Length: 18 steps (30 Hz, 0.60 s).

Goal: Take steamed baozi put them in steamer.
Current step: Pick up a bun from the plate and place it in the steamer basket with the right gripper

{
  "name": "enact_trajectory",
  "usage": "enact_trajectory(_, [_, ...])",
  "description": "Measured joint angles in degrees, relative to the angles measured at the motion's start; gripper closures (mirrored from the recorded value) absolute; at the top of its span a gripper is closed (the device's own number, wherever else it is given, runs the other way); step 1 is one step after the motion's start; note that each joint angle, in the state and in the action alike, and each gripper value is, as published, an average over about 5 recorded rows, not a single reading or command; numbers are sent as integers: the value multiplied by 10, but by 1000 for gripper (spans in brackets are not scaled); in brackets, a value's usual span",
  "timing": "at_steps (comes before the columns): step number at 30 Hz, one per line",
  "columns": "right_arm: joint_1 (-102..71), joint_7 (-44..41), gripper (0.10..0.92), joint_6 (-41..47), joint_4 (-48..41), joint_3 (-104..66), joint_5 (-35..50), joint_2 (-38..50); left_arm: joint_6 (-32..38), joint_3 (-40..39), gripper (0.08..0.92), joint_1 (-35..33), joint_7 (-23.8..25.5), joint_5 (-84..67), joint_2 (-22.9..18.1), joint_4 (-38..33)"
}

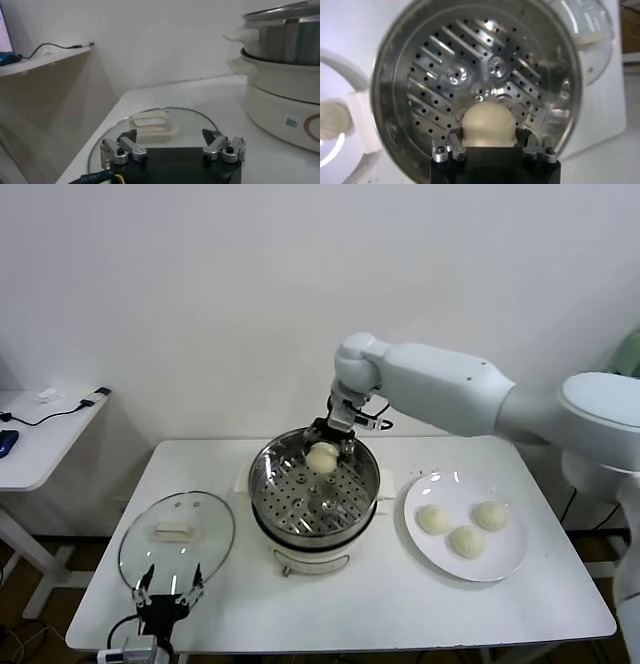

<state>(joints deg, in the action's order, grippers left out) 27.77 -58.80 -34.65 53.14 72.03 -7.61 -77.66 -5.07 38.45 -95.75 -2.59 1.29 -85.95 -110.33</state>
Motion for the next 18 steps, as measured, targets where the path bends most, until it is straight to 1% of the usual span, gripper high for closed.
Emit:
enact_trajectory(8, [-31, 19, 336, -28, -72, -19, -37, -37, 0, 0, 177, 2, -1, 1, -1, 1])
enact_trajectory(10, [-35, 21, 321, -34, -83, -21, -41, -43, 0, 1, 177, 2, -1, 1, 0, 1])
enact_trajectory(15, [-38, 24, 223, -44, -98, -22, -43, -51, -1, 2, 177, 2, -1, 0, 2, 0])
enact_trajectory(18, [-37, 25, 205, -48, -100, -22, -37, -51, -1, 2, 177, 2, -1, 0, 2, 0])
